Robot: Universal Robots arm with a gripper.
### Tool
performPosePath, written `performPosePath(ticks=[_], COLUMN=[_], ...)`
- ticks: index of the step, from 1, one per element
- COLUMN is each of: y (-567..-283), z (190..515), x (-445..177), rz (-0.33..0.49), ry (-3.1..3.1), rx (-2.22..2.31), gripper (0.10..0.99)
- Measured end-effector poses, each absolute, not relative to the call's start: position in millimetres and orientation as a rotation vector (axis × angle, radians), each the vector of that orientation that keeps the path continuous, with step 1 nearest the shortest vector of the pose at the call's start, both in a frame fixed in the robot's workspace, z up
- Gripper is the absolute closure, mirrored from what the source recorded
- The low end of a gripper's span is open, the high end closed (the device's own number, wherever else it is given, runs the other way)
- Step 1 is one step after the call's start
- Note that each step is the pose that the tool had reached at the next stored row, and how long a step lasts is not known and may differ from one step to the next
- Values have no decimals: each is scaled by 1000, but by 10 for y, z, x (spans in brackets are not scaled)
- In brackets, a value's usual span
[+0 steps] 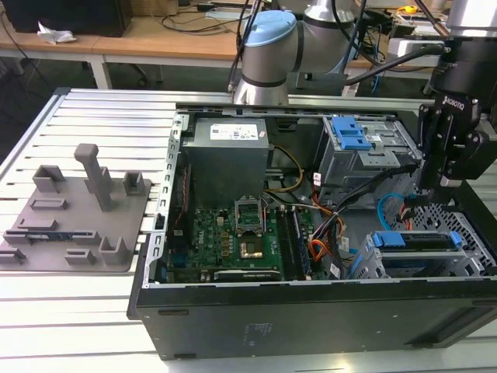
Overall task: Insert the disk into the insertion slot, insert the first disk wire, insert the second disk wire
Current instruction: 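Insert the first disk wire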
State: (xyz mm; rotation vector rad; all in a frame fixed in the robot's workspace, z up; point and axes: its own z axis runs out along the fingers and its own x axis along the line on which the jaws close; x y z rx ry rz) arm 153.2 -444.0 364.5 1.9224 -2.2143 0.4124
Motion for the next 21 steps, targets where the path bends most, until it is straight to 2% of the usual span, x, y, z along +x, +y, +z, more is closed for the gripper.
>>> performPosePath(ticks=[6,11,21], y=[-4412,-4199,-4183], z=[3600,3547,3471], x=[1519,1512,1446], rz=[429,461,521], ry=[-2251,-2243,-2166], rx=[1889,1871,1910], gripper=[678,678,678])
